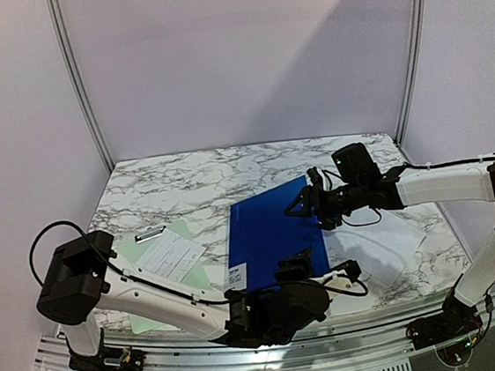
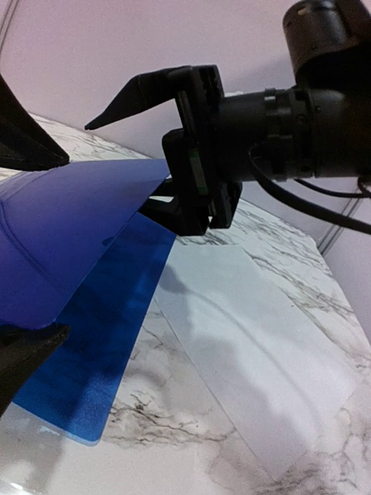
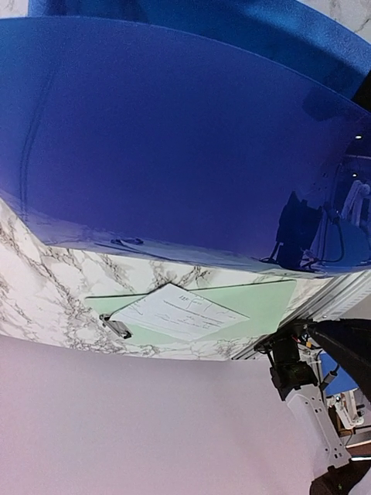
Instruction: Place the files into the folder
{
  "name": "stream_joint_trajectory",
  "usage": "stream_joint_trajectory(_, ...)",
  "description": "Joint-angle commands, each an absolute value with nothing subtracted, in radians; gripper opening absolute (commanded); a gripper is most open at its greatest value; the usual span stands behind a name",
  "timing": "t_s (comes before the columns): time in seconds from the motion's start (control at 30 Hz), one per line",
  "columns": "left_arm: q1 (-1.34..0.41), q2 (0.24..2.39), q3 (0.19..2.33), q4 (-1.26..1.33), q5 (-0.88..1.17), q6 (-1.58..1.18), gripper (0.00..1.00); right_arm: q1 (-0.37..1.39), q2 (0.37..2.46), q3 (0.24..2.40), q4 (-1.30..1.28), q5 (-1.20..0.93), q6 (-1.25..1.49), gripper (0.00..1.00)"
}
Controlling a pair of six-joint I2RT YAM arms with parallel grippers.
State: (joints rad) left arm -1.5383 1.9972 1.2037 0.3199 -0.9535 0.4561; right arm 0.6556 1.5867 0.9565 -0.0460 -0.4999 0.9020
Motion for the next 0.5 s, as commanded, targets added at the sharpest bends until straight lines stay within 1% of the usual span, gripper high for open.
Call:
stream_joint_trajectory(0.0, -1.524, 2.016, 1.200, 0.427, -1.029, 0.553, 0.60, 0.667, 1.558, 0.983, -0.083, -0.495, 0.917, 0.67)
stream_joint_trajectory(0.07, -1.522, 2.016, 1.186, 0.470, -1.045, 0.579, 0.46, 0.667, 1.559, 0.986, -0.088, -0.495, 0.916, 0.67)
stream_joint_trajectory(0.23, -1.518, 2.004, 1.143, 0.605, -1.097, 0.653, 0.04, 0.666, 1.554, 0.989, -0.100, -0.488, 0.913, 0.67)
stream_joint_trajectory(0.27, -1.518, 2.002, 1.135, 0.626, -1.107, 0.663, 0.00, 0.666, 1.554, 0.990, -0.100, -0.487, 0.912, 0.66)
stream_joint_trajectory(0.37, -1.513, 1.985, 1.112, 0.661, -1.117, 0.664, 0.00, 0.666, 1.551, 1.000, -0.121, -0.467, 0.896, 0.67)
stream_joint_trajectory(0.47, -1.508, 1.956, 1.094, 0.680, -1.128, 0.637, 0.00, 0.666, 1.549, 1.038, -0.184, -0.414, 0.848, 0.74)
